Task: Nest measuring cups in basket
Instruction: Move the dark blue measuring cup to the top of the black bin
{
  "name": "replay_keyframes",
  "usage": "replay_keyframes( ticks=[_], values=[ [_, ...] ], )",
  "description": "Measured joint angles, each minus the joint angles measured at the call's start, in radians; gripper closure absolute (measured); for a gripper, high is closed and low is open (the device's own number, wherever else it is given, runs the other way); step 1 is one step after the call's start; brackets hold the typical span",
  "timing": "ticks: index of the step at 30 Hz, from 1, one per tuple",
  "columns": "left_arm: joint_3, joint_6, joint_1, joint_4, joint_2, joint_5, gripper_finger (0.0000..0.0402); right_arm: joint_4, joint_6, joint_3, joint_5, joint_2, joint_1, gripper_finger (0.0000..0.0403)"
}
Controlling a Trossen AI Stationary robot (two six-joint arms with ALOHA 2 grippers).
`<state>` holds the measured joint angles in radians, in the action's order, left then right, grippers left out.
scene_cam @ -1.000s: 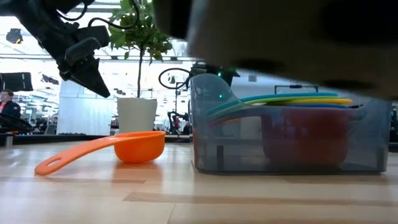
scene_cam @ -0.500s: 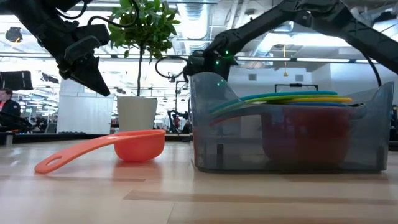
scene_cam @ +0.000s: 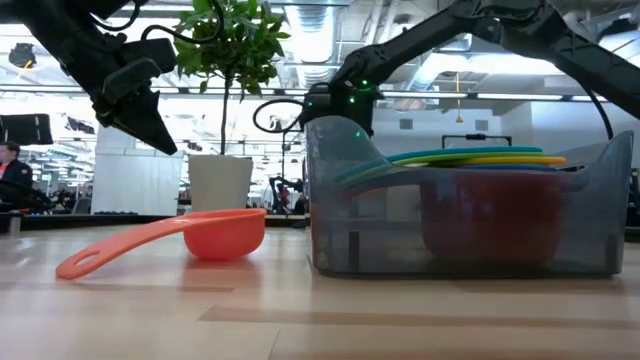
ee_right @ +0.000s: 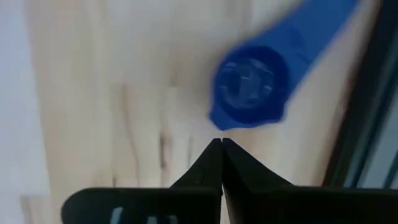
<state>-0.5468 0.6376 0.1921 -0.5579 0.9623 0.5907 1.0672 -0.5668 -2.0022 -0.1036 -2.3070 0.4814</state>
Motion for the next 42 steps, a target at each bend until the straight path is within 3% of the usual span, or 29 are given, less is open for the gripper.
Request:
replay_keyframes(
  ticks=[6, 16, 23, 32, 36, 42],
  values=[
    [0.0, 0.0, 0.0, 0.0, 0.0, 0.0, 0.0401, -0.087, 0.177, 0.0, 0.08, 0.0, 0.067, 0.0396],
    [0.0, 0.025, -0.001, 0.0, 0.0, 0.026, 0.0401, -0.125, 0.48, -0.025, 0.155, 0.0, 0.03, 0.0397],
    [0.0, -0.016, -0.001, 0.0, 0.0, 0.008, 0.0401, 0.027, 0.483, -0.12, 0.189, 0.002, -0.004, 0.0398],
    [0.0, -0.076, -0.001, -0.005, 0.0, 0.008, 0.0401, 0.164, 0.462, -0.221, 0.181, 0.114, -0.102, 0.0398],
    [0.0, -0.076, -0.001, -0.005, 0.0, 0.008, 0.0401, 0.181, 0.457, -0.224, 0.201, 0.164, -0.066, 0.0397],
    [0.0, -0.076, -0.001, -0.004, 0.0, 0.011, 0.0401, 0.137, 0.323, -0.166, 0.339, 0.154, 0.036, 0.0399]
  ],
)
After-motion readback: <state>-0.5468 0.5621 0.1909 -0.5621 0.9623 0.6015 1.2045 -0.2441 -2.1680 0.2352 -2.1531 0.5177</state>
